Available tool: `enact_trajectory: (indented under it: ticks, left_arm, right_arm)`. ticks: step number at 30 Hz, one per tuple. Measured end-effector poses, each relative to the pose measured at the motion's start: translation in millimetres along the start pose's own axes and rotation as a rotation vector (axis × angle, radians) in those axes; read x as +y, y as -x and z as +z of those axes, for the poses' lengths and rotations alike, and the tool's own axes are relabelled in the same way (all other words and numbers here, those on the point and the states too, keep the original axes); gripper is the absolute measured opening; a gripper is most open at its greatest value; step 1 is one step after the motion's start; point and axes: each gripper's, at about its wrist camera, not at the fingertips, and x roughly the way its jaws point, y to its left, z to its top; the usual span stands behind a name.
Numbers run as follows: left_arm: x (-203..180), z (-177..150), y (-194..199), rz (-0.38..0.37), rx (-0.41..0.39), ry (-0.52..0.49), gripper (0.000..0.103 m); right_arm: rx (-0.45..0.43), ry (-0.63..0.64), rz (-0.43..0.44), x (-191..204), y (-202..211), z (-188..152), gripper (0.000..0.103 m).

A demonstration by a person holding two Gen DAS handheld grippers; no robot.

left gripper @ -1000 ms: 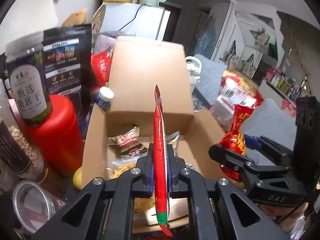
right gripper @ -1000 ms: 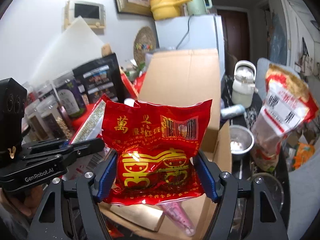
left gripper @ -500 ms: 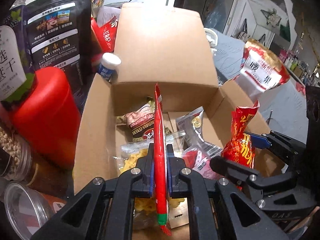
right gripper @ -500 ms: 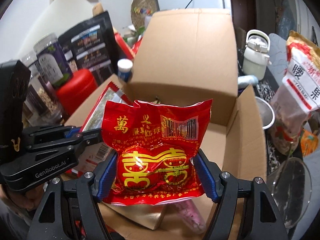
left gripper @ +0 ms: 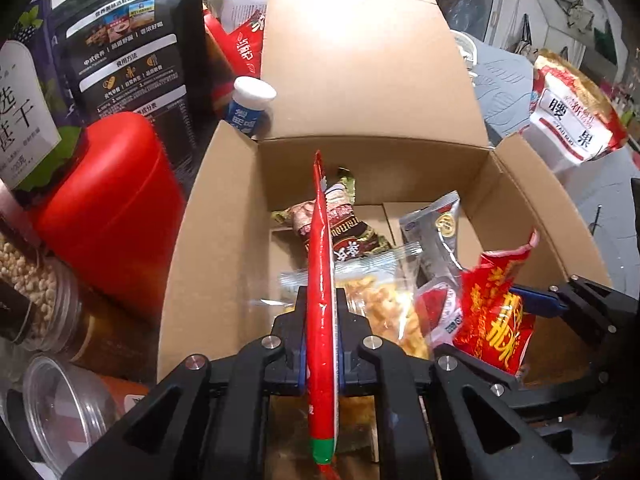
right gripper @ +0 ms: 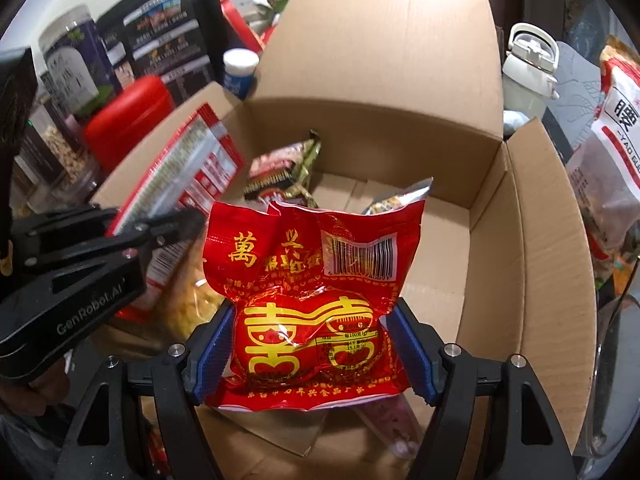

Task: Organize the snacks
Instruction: 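Carry the spicy packet and red pouch with both grippers over the cardboard box, then open both grippers to drop the spicy packet and red pouch into the box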

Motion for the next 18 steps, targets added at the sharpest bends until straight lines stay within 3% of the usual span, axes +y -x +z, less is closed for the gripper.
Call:
enact_trajectory:
  ticks: [9, 18]
  left_arm:
    - [-6.7, 1.6, -2.9, 0.075, 0.017, -0.013, 0.010]
    - [-7.2, 1.5, -0.3, 0.072, 0.032, 0.024, 0.010]
  right_arm:
    - [0.024, 0.008, -0.017, 1.9, -0.5, -1.5, 0.076]
    - [-0.032, 0.020, -0.048, 4.1, 19.9, 3.4, 0.078]
